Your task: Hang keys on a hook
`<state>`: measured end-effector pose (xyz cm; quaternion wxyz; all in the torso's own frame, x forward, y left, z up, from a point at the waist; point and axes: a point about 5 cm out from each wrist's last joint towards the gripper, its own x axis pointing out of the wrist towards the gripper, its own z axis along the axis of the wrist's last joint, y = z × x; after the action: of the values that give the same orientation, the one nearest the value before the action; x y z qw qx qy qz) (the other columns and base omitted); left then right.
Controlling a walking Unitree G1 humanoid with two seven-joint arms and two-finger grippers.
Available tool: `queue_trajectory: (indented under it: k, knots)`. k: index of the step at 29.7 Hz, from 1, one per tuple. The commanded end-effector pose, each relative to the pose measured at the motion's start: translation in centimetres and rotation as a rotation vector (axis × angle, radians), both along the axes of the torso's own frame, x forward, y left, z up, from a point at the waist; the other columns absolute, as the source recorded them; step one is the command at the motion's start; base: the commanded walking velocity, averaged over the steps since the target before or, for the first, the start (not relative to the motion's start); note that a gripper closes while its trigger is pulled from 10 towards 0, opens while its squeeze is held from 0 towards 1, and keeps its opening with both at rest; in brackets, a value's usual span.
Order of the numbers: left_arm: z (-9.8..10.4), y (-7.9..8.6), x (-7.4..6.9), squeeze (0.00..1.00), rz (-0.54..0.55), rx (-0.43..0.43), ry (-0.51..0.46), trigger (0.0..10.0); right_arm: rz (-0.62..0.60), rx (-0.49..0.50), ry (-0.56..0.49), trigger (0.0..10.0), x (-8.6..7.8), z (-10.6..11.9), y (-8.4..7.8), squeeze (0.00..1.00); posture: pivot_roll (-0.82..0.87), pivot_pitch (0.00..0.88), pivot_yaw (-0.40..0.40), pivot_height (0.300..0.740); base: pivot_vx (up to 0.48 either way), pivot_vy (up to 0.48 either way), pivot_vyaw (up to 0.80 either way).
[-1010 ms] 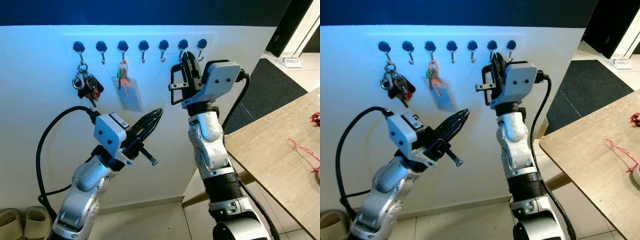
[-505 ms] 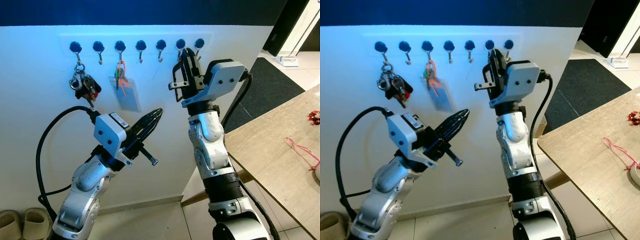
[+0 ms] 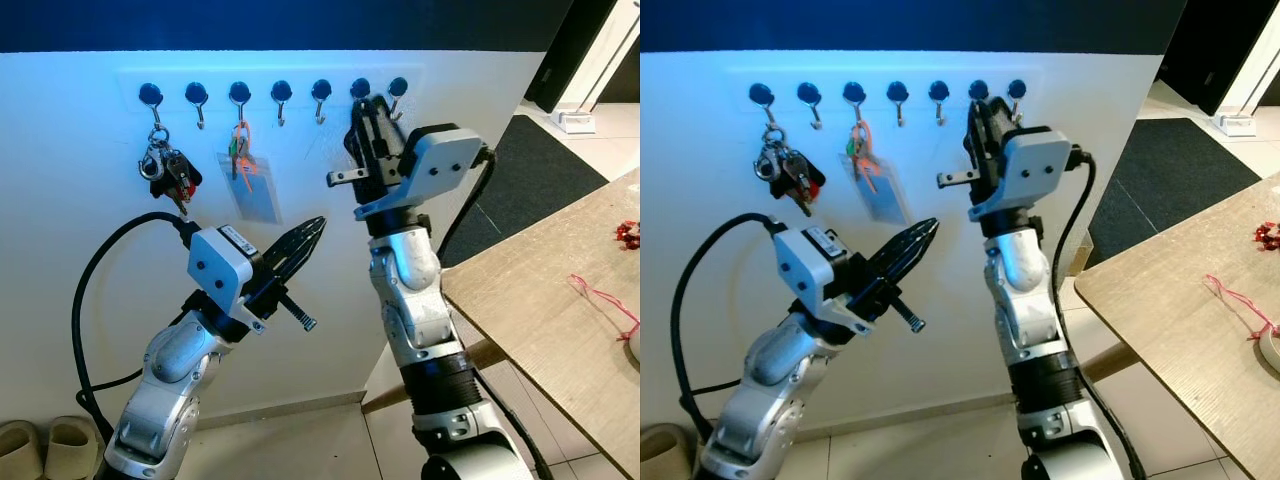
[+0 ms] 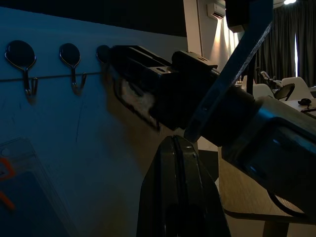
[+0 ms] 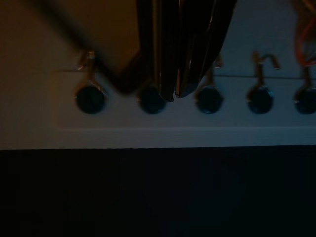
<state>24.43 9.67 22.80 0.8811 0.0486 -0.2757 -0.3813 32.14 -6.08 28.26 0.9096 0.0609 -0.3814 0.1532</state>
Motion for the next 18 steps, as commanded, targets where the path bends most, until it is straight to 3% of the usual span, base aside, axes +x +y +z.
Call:
queue_trajectory:
  k: [1,18]
  knots:
    - [0.54,-0.11,-0.25,0.0,-0.006,0.002,-0.025,10.0,-0.012,0.008,0.0,10.0,-0.23,-0.04,-0.35,0.0,0.06,0.087,-0.064,0.74,0.0,0.0,0.0]
    - [0.4,-0.19,-0.17,0.0,-0.008,0.007,-0.022,10.0,-0.053,0.004,0.047,10.0,0.63,-0.37,-0.98,0.0,0.06,0.08,-0.063,0.74,0.0,0.0,0.0]
